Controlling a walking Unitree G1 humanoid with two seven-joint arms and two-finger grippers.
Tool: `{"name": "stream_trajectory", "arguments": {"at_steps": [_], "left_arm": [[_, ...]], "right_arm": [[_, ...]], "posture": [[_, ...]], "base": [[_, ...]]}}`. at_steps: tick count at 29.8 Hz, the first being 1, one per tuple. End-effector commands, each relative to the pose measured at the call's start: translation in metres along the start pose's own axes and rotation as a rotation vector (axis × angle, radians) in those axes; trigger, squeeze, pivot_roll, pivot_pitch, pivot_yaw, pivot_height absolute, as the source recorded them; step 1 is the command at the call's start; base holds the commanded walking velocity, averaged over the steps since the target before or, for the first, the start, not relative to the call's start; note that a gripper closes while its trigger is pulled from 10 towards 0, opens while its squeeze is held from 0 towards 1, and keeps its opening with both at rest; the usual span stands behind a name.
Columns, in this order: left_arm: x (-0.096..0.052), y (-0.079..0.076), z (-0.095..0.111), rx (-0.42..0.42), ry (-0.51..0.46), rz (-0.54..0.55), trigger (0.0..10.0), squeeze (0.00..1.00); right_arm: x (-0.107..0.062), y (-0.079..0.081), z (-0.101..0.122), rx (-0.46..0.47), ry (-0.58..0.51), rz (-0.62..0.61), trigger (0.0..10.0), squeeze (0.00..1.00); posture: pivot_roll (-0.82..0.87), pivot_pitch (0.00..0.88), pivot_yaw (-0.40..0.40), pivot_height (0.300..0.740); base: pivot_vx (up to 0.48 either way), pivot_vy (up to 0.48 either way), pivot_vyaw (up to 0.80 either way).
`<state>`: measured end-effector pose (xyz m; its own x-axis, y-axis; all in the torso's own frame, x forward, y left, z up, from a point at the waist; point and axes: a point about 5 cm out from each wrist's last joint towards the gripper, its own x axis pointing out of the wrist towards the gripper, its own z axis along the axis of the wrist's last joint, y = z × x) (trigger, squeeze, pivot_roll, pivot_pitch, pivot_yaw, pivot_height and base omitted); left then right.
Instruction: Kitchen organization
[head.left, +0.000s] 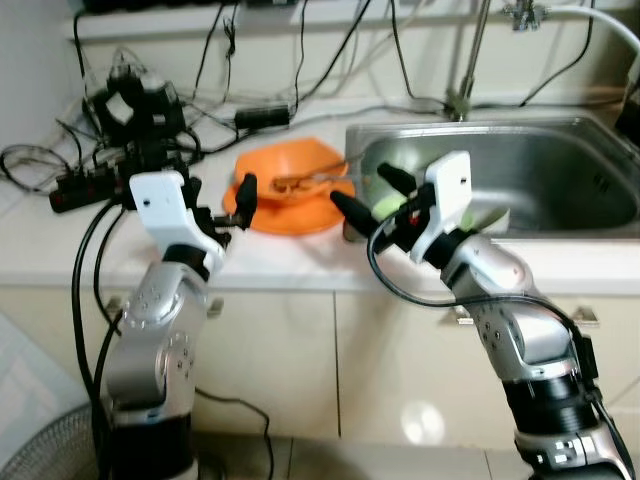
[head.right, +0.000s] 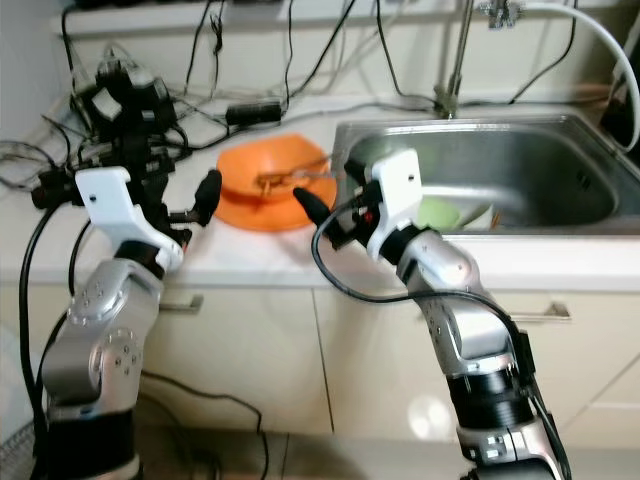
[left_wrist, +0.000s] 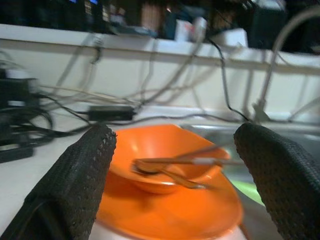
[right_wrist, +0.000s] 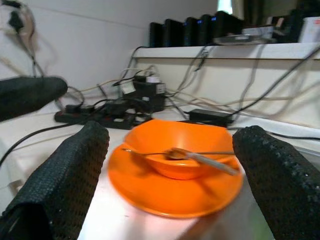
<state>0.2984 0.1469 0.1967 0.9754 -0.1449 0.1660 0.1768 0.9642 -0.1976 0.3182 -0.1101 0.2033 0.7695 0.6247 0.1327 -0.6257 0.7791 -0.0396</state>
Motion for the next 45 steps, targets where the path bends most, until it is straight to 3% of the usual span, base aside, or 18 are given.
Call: {"name": "stream_trajectory", "arguments": {"at_steps": [1,12,21,35,45], "left_arm": [[0.000,0.005,-0.003,0.013,0.005,0.019,10.0,0.00],[-0.001,-0.002,-0.014,-0.007,0.021,0.018,10.0,0.00],[-0.001,-0.006,-0.018,-0.019,0.029,0.007,10.0,0.00],[0.002,-0.006,-0.018,-0.023,0.029,0.011,10.0,0.00],[0.000,-0.003,-0.014,-0.038,-0.007,0.036,10.0,0.00]], "right_arm": [[0.003,0.001,0.000,-0.001,-0.006,-0.013,10.0,0.00],[0.004,0.002,0.001,0.017,-0.014,-0.018,10.0,0.00],[0.005,0.005,0.003,0.018,-0.024,-0.016,10.0,0.00],[0.004,0.004,0.005,0.009,-0.023,-0.017,10.0,0.00],[0.003,0.005,0.004,-0.007,-0.014,-0.004,10.0,0.00]], "posture": [[-0.09,0.000,0.122,0.740],[-0.10,0.000,0.118,0.740],[-0.10,0.000,0.118,0.740],[-0.11,0.000,0.116,0.740],[-0.11,0.000,0.112,0.740]], "base": [[0.000,0.000,0.00],[0.000,0.000,-0.63],[0.000,0.000,0.00],[0.000,-0.423,0.00],[0.000,-0.079,0.00]]}}
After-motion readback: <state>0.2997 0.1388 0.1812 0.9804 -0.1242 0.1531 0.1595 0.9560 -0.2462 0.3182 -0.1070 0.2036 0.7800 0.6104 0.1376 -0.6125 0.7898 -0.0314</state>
